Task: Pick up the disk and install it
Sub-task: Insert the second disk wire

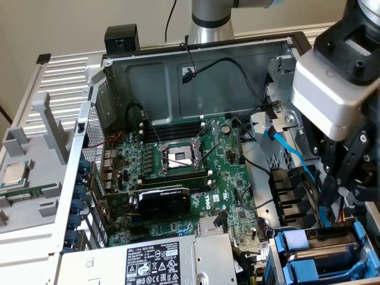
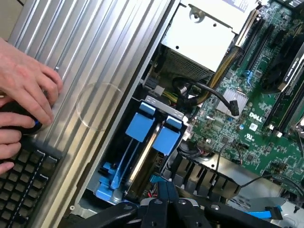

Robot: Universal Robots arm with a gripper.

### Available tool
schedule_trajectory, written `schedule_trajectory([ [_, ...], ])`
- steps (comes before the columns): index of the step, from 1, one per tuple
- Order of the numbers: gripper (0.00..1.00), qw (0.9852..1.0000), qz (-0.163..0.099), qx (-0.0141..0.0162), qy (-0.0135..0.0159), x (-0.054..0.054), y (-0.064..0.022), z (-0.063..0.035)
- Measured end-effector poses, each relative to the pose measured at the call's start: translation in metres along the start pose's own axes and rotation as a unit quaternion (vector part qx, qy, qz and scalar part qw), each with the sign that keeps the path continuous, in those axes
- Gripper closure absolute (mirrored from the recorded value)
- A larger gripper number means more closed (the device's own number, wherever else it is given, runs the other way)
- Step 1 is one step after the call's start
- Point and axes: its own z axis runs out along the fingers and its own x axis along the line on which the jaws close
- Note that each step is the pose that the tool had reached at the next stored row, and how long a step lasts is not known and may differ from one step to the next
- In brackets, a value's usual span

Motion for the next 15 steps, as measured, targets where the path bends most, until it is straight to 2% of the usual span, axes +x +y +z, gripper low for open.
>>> schedule_trajectory([
  [4,0.89,0.9994,-0.036,-0.0011,-0.0023,0.0,0.0,0.0],
  [7,0.89,0.998,-0.063,-0.0019,-0.0042,0.0,0.0,0.0],
  [11,0.89,0.995,-0.099,-0.003,-0.0065,0.0,0.0,0.0],
  [15,0.89,0.9907,-0.136,-0.004,-0.009,0.0,0.0,0.0],
])
